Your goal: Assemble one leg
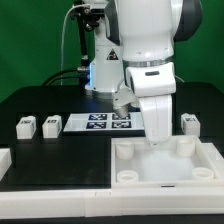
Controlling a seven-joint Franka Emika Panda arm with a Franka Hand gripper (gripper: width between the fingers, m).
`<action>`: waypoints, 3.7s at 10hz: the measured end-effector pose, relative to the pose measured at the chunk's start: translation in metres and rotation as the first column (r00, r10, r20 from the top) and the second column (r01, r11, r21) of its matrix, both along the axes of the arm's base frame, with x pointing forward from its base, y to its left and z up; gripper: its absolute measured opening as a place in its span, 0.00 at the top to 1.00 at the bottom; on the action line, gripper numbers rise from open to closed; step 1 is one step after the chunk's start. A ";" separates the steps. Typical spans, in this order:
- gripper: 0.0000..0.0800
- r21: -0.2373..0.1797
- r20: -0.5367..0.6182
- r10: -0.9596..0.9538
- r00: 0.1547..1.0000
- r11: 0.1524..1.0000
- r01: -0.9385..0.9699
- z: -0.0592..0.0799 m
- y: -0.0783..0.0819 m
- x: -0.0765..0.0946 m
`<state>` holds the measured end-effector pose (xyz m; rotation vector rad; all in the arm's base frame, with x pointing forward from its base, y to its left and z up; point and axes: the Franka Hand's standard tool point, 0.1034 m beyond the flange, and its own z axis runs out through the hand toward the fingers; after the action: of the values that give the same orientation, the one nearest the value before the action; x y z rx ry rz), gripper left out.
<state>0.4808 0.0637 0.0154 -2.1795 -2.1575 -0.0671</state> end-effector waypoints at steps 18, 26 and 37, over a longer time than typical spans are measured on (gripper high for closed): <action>0.19 0.004 0.004 -0.022 1.000 1.000 0.022 -0.003 -0.002 0.008; 0.19 -0.004 0.027 -0.655 0.755 0.755 0.655 0.074 0.064 -0.022; 0.19 -0.133 -0.055 -0.994 -0.097 -0.089 0.987 0.054 0.097 -0.055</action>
Offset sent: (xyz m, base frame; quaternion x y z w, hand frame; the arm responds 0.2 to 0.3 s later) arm 0.0140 0.0154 -0.0114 -0.0084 0.0160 0.0200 0.9996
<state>0.4257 0.1604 0.0696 -3.0580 0.1644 0.0724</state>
